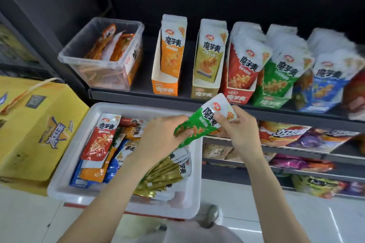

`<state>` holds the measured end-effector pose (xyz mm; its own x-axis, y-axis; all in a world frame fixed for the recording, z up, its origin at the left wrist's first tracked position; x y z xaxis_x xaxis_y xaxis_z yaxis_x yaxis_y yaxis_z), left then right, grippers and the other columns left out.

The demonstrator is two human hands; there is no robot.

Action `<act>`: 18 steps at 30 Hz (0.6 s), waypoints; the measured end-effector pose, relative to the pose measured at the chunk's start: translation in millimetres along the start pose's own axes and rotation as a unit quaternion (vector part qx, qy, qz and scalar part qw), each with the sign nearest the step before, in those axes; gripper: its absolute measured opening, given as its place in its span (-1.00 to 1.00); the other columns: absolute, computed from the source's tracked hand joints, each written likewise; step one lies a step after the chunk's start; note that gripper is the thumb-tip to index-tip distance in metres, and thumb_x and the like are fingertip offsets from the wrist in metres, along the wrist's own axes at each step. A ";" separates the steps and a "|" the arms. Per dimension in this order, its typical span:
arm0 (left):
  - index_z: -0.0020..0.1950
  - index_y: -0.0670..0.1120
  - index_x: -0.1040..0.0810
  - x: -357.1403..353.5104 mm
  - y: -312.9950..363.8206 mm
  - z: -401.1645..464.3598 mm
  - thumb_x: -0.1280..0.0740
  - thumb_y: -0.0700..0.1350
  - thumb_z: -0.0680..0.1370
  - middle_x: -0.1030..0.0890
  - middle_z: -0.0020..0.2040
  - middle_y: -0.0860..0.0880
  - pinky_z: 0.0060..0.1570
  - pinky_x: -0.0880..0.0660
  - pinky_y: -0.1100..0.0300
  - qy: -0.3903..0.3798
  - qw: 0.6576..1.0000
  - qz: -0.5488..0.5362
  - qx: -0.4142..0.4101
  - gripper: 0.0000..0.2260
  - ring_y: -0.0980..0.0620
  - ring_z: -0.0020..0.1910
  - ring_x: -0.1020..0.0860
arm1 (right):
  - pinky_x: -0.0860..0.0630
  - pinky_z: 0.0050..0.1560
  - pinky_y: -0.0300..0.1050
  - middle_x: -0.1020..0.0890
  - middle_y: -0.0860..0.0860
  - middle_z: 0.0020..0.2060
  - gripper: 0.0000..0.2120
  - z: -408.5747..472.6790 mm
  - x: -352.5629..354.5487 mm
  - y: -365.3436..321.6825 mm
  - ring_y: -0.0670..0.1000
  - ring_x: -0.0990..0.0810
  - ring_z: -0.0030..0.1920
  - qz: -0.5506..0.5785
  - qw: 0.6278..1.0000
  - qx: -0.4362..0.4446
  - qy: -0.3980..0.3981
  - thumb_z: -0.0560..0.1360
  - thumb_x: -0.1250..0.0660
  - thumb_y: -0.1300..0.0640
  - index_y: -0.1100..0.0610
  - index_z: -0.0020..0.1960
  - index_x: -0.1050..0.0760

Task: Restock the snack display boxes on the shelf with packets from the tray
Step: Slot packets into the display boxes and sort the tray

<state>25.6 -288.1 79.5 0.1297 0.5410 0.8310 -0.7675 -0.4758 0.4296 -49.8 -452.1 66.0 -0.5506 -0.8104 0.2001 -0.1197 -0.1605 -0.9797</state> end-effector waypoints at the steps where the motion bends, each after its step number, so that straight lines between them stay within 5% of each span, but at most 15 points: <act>1: 0.05 -0.03 -0.61 -3.9 8.0 9.6 -0.34 0.11 0.46 -0.68 -0.16 0.06 -0.34 -0.54 0.21 0.012 1.000 -0.009 -0.002 -0.72 0.10 -0.30 -0.61 | -0.54 -0.41 -0.26 -0.68 -0.08 -0.23 -0.95 -0.5 17.1 -3.2 -0.12 -0.64 -0.34 0.017 0.999 0.005 0.032 0.50 -0.39 0.18 0.08 -0.05 -0.57; 5: 0.27 -0.05 -0.49 -10.5 49.2 54.0 -0.36 0.04 0.48 -0.59 0.14 -0.02 0.03 -0.47 0.16 0.118 0.990 0.021 -0.074 -0.61 0.00 0.10 -0.51 | -0.60 -0.23 -0.22 -0.67 -0.22 -0.28 -0.95 -6.9 107.0 -24.7 -0.18 -0.65 -0.29 0.014 0.974 0.075 0.214 0.52 -0.38 0.12 0.01 -0.05 -0.53; 9: 0.17 -0.11 -0.57 -35.0 89.1 95.1 -0.38 -0.08 0.48 -0.59 0.12 -0.05 0.12 -0.44 0.03 0.152 0.976 0.033 -0.151 -0.72 -0.10 0.12 -0.51 | -0.63 -0.13 0.00 -0.63 -0.33 -0.27 -0.96 -11.3 187.7 -53.8 -0.20 -0.65 -0.25 -0.051 0.911 0.168 0.373 0.54 -0.35 0.03 -0.04 -0.03 -0.50; 11: 0.14 -0.08 -0.59 -56.6 105.0 109.8 -0.39 -0.07 0.46 -0.60 0.09 -0.03 0.11 -0.41 0.03 0.126 0.976 0.059 -0.168 -0.73 -0.10 0.11 -0.51 | -0.58 -0.22 0.03 -0.62 -0.24 -0.31 -0.95 4.1 203.9 -70.3 -0.10 -0.61 -0.30 -0.100 0.903 0.199 0.368 0.54 -0.34 0.00 -0.11 -0.08 -0.48; 14: 0.15 -0.08 -0.60 -83.9 118.8 125.6 -0.41 -0.03 0.44 -0.59 0.11 -0.02 0.14 -0.38 -0.02 0.073 0.975 0.110 -0.178 -0.70 -0.10 0.14 -0.49 | -0.36 -0.27 -0.07 -0.56 0.02 -0.34 -0.79 47.2 199.8 -93.1 0.08 -0.52 -0.33 -0.285 0.888 0.209 0.293 0.51 -0.34 0.01 0.16 -0.02 -0.54; 18: 0.09 -0.08 -0.64 -99.2 121.6 132.4 -0.42 -0.03 0.43 -0.61 0.09 -0.02 0.14 -0.39 -0.06 0.056 0.970 0.150 -0.183 -0.73 -0.10 0.14 -0.49 | -0.28 -0.24 -0.10 -0.62 0.20 -0.15 -0.64 106.9 167.8 -99.1 0.23 -0.57 -0.09 -0.487 0.841 0.162 0.171 0.51 -0.36 0.01 0.15 0.24 -0.50</act>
<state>2.6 -491.5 96.1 -0.1874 0.4975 0.8470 -0.9344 -0.3563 0.0025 -42.0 -632.4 195.8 -0.5348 -0.0048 0.8449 -0.4504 -0.8444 -0.2899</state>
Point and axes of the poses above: each hand's wrist, its own z-axis towards the middle knuckle, its own x-axis out of the back of the hand, y = z × x, the point moved 7 cm from there along z, towards the middle knuckle
